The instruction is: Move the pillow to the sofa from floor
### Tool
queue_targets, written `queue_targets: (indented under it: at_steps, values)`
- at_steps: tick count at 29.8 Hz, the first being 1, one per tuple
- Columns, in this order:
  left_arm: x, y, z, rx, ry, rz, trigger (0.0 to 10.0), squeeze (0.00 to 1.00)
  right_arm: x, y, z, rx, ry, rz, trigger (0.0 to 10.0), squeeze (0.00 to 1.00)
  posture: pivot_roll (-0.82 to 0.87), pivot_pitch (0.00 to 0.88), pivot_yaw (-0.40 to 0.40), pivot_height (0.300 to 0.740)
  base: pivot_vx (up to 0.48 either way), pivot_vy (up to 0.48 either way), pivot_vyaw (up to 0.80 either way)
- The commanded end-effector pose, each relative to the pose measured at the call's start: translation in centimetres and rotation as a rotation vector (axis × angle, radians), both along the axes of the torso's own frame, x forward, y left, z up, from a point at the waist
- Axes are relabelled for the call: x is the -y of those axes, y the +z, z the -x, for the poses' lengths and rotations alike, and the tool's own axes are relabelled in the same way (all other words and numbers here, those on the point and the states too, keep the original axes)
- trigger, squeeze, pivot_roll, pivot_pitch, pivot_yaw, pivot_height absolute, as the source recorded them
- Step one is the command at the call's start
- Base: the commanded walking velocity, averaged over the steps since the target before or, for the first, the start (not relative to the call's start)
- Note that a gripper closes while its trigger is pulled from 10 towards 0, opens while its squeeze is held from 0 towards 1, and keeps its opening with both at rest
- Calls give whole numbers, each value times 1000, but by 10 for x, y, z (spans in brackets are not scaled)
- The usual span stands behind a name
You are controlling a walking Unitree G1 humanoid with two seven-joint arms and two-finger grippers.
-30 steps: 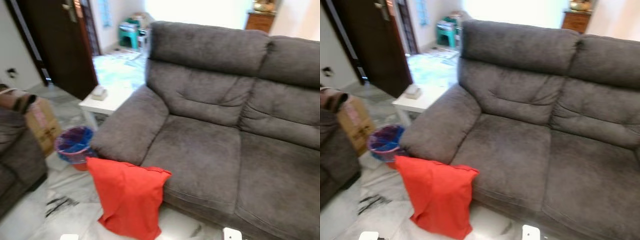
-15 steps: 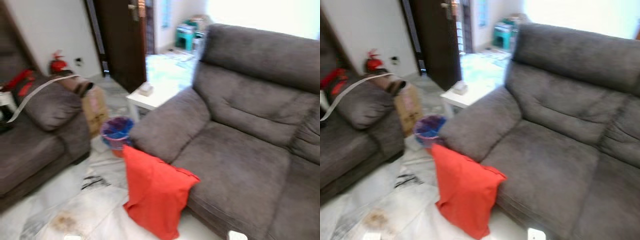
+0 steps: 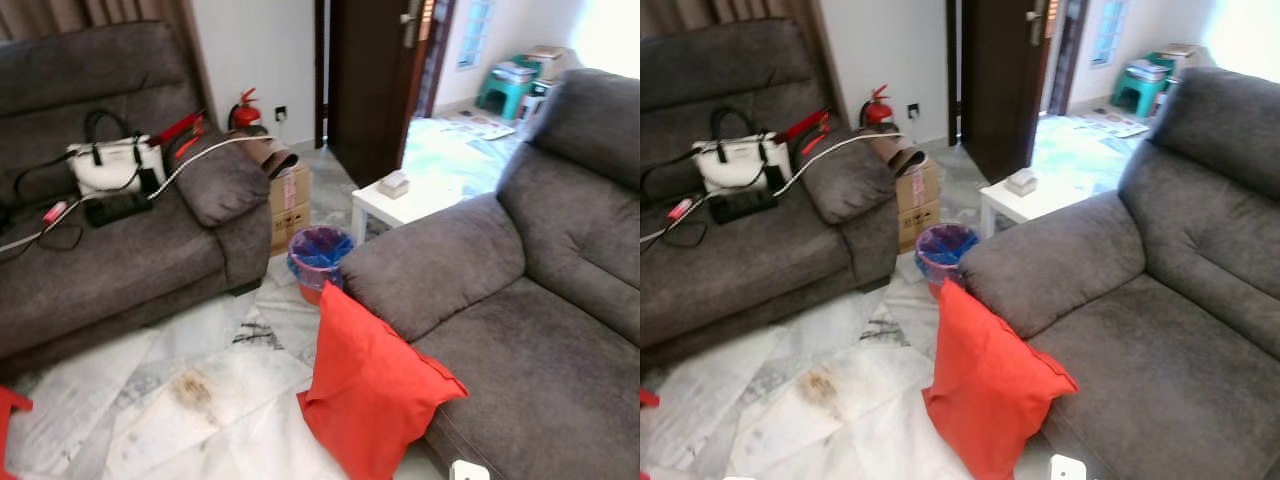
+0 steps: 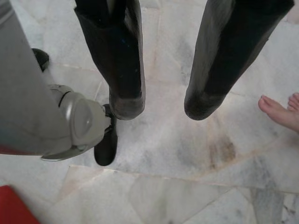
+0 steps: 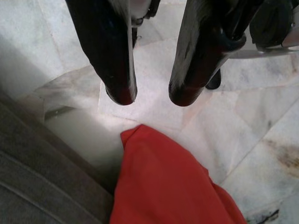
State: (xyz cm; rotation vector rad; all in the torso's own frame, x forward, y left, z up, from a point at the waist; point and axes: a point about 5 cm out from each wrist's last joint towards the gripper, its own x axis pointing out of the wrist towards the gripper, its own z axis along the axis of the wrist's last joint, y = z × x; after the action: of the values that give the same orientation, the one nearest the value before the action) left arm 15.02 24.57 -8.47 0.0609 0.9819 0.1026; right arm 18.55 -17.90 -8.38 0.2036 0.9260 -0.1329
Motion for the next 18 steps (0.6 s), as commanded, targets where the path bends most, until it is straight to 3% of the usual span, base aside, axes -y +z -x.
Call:
queue_targets:
  at_steps: [1, 3, 5, 7, 9, 11, 12, 15, 18]
  values:
    - [-2, 1, -2, 5, 6, -5, 10000, 0, 3, 1, -1, 13, -10, 7, 10000, 0, 208, 64, -20, 740, 0, 0, 0]
    - [-2, 1, -2, 8, 7, -5, 10000, 0, 13, 10, -13, 90, -51, 42, 10000, 0, 206, 65, -19, 740, 0, 0, 0]
    - [-1, 2, -3, 17, 6, -4, 10000, 0, 48, 33, -36, 238, -148, 144, 10000, 0, 202, 66, -17, 740, 0, 0, 0]
    - [-1, 2, -4, 19, 8, -3, 10000, 0, 53, 36, -39, 258, -151, 156, 10000, 0, 193, 67, -17, 740, 0, 0, 0]
    - [-1, 2, -5, 28, 11, 3, 10000, 0, 74, 47, -43, 301, -115, 238, 10000, 0, 191, 68, -22, 740, 0, 0, 0]
    - [0, 3, -5, 32, 11, 6, 10000, 0, 82, 51, -44, 313, -95, 275, 10000, 0, 191, 68, -22, 740, 0, 0, 0]
    - [1, 3, -6, 41, 19, 14, 10000, 0, 107, 61, -41, 342, -125, 325, 10000, 0, 193, 70, -22, 740, 0, 0, 0]
    - [1, 3, -6, 44, 22, 17, 10000, 0, 119, 66, -38, 359, -147, 345, 10000, 0, 191, 70, -23, 740, 0, 0, 0]
    - [0, 3, -5, 46, 24, 21, 10000, 0, 138, 78, -32, 445, -125, 391, 10000, 0, 189, 72, -32, 740, 0, 0, 0]
